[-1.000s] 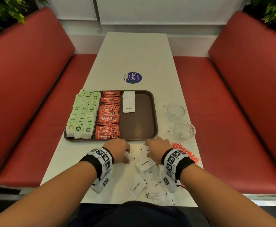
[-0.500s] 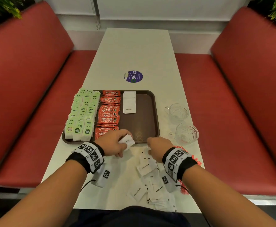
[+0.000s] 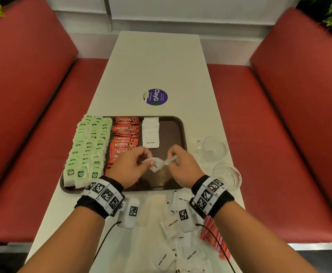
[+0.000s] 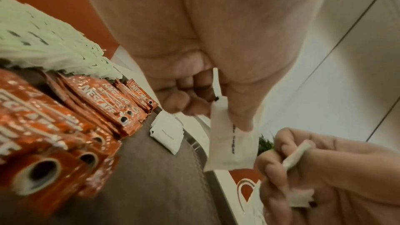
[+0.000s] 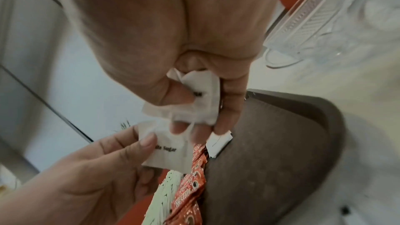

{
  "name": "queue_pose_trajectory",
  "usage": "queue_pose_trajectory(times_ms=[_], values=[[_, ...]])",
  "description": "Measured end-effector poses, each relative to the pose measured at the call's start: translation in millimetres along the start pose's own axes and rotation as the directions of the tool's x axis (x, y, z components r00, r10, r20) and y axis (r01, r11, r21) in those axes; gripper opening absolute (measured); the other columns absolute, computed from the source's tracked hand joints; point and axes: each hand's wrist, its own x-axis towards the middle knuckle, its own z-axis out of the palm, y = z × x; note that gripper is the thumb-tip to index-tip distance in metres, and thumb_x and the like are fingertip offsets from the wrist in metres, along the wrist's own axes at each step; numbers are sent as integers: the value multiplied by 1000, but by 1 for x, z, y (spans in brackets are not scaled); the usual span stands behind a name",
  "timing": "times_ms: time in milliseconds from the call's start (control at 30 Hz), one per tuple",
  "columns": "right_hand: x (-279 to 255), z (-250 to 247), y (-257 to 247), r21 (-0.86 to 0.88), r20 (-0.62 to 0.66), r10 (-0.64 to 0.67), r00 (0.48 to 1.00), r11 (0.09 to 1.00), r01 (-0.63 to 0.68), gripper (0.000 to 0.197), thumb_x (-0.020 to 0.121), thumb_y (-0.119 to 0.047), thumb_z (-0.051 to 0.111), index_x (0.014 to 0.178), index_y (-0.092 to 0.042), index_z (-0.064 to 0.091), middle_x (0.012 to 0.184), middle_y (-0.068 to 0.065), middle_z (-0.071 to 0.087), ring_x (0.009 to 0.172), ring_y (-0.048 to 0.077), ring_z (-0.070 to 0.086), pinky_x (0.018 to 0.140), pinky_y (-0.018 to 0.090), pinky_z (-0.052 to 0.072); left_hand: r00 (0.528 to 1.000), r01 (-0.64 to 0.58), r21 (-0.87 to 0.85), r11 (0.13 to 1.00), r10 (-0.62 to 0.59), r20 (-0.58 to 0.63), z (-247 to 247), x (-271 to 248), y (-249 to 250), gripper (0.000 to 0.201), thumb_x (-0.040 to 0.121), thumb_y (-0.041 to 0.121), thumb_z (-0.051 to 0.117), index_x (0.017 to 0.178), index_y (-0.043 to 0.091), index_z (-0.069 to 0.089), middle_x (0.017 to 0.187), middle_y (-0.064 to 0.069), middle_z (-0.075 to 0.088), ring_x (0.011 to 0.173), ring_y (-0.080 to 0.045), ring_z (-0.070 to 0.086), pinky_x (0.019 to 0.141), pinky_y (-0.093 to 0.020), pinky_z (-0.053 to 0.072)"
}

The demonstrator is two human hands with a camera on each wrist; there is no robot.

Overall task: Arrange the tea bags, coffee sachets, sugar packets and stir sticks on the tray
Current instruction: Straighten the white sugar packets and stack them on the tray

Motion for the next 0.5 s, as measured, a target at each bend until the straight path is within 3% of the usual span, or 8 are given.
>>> queue_pose_trajectory(times_ms=[133, 200, 267, 400, 500], values=[[23, 3, 1, 27, 15, 24, 1000, 999, -25, 25, 86, -25, 68, 108, -26, 56, 98, -5, 65, 78, 11, 62, 71, 25, 51, 998, 51, -226, 973, -57, -21, -3, 11, 3, 14, 90, 9, 70, 89, 21, 64, 88, -7, 73, 78, -23, 73, 80, -49, 60], [33, 5, 3, -33, 2, 26, 1000, 999, -26, 21, 87, -32, 70, 105, -26, 62, 97, -6, 66, 82, 8, 62, 70, 21, 48, 995, 73, -315, 946, -89, -36, -5, 17, 1, 15, 90, 4, 69, 96, 14, 61, 91, -10, 72, 80, -27, 74, 80, -51, 60], [42, 6, 4, -71, -15, 15, 1000, 997, -16, 10, 89, -32, 69, 95, -25, 65, 88, -7, 66, 78, 8, 60, 65, 20, 42, 992, 100, -336, 937, -118, -34, -6, 22, -4, 22, 90, 5, 69, 104, 19, 59, 92, -7, 72, 84, -25, 73, 79, -50, 60], [55, 9, 5, -143, -20, 9, 1000, 990, -12, 6, 90, -30, 69, 90, -24, 66, 89, -7, 65, 81, 11, 59, 69, 25, 44, 990, 132, 6, 991, -132, -48, -9, 35, -15, 24, 87, 27, 75, 104, 34, 61, 82, 11, 72, 79, -6, 67, 76, -26, 51], [61, 8, 8, -103, -87, 66, 994, 992, -75, 11, 93, -25, 62, 103, -21, 67, 95, -8, 65, 83, 10, 60, 67, 16, 42, 964, 243, 100, 965, -229, -139, -9, 52, -23, 23, 84, 27, 78, 99, 30, 61, 78, 10, 71, 75, -6, 65, 71, -23, 49]])
